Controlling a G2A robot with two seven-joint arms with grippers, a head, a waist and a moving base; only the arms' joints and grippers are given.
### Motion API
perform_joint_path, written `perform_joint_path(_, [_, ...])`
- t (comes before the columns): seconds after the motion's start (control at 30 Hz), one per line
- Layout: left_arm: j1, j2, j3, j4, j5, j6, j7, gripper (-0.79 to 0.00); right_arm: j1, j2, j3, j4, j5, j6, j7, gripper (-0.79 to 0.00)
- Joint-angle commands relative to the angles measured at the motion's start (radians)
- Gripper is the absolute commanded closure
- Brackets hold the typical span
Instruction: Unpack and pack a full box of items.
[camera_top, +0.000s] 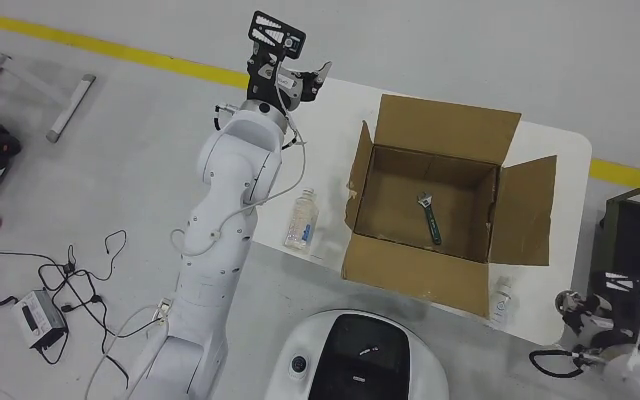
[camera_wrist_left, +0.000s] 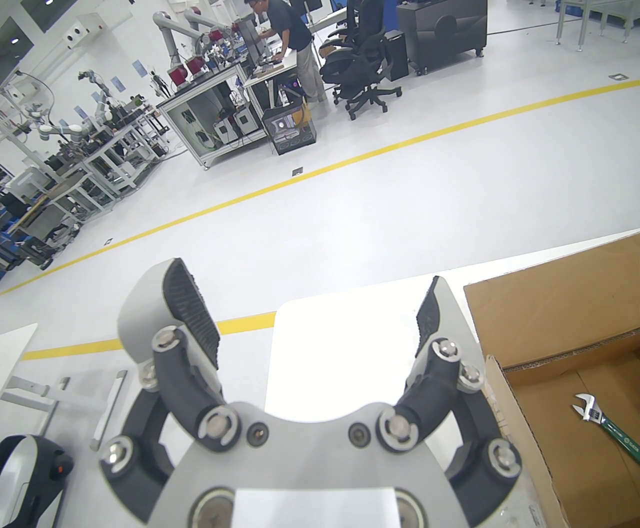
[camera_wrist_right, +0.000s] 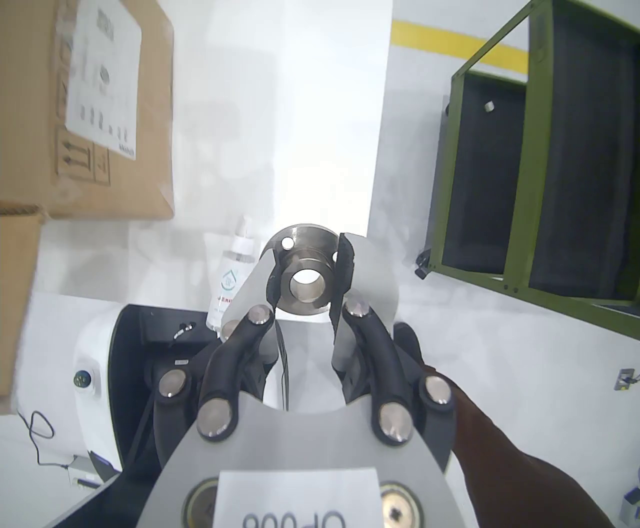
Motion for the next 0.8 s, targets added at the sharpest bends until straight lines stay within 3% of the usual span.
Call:
perform_joint_path(0.0, [0.0,0.0,0.0,0.0,0.0,0.0,0.0,-0.785,-0.008,-0.001,-0.025,0.033,-0.021,0.003,-0.011,0.0])
perform_joint_path(0.27, [0.0,0.0,0.0,0.0,0.0,0.0,0.0,-0.785,0.05,0.002,-0.106,0.198,-0.101,0.009,-0.046,0.0])
perform_joint_path(0.77, [0.0,0.0,0.0,0.0,0.0,0.0,0.0,-0.785,0.185,0.012,-0.182,0.364,-0.185,-0.001,-0.039,0.0])
